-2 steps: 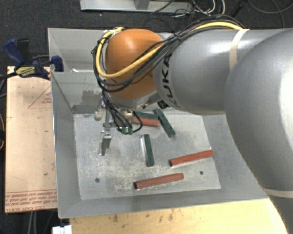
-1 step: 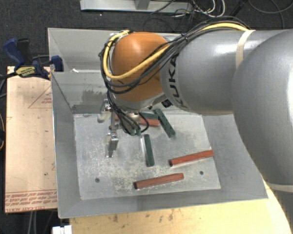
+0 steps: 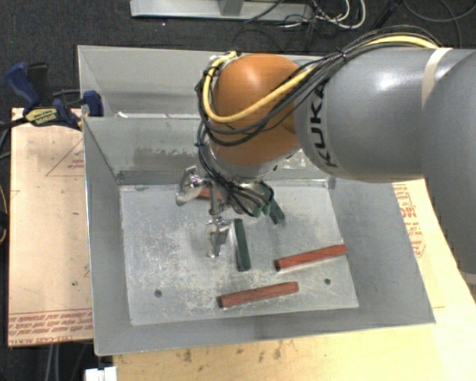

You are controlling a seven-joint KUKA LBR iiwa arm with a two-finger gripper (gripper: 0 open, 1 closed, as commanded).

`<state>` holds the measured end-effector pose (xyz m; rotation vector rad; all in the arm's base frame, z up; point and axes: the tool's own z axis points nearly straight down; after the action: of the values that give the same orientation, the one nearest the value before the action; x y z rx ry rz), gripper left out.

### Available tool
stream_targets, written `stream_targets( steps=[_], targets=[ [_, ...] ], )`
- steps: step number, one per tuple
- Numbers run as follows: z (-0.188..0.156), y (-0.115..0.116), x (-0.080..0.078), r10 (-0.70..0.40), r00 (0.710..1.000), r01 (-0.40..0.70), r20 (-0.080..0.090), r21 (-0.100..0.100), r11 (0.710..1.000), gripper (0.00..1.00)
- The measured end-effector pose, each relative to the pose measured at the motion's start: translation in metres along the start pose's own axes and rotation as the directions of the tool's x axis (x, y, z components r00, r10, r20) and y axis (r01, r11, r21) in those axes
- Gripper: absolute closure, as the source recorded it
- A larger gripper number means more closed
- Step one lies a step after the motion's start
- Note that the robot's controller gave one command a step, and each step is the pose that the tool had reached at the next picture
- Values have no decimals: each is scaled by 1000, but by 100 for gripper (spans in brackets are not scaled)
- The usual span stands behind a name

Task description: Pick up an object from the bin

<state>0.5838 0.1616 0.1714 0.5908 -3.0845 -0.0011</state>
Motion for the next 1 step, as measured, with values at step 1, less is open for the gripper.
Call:
stream_targets(
  steps=[1],
  targets=[
    [14,-17,9,-93,996,93,3,2,996,0]
  ],
)
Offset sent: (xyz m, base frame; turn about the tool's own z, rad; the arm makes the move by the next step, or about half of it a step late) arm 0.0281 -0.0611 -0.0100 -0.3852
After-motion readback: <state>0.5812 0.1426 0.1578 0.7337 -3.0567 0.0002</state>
